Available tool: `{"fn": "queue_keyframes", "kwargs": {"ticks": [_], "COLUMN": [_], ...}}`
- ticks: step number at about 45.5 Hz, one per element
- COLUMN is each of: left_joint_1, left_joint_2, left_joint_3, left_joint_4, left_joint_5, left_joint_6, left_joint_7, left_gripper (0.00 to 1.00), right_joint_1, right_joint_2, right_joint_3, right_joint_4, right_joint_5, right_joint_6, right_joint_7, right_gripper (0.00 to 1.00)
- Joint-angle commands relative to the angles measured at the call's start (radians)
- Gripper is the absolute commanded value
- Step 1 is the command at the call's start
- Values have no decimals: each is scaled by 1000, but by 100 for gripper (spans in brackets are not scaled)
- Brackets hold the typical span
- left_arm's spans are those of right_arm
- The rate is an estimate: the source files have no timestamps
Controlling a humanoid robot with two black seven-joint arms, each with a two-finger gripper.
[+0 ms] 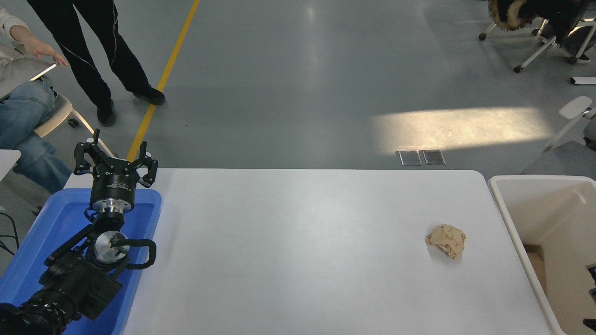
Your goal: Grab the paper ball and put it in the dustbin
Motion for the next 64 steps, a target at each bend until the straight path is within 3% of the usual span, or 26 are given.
{"fn": "queue_keyframes", "kwargs": {"ticks": [1,31,41,48,58,64], "left_joint_1": [-1,-3,-3,-3,-1,-1], "left_joint_2": [1,2,2,2,2,2], "left_joint_3": [0,3,4,4,4,4], "left_joint_4": [0,0,0,0,0,0], "left_joint_5": [-3,-3,0,0,0,0], "left_joint_6": [2,3,2,0,0,0], "left_joint_7": [7,1,1,1,1,1], "left_gripper": [99,99,99,99,99,99], "right_joint_1": [6,64,175,395,702,903], "right_joint_2": [6,26,20,-32,-163,-167], "right_joint_3": [0,-9,-31,-28,-199,-420], "right_joint_4": [-2,3,89,311,708,935], "right_joint_5": [-1,-6,-99,-254,-325,-328], "right_joint_6": [-8,9,13,12,13,13], "right_joint_7": [9,11,11,8,3,3], "right_gripper": [90,94,96,96,96,96]}}
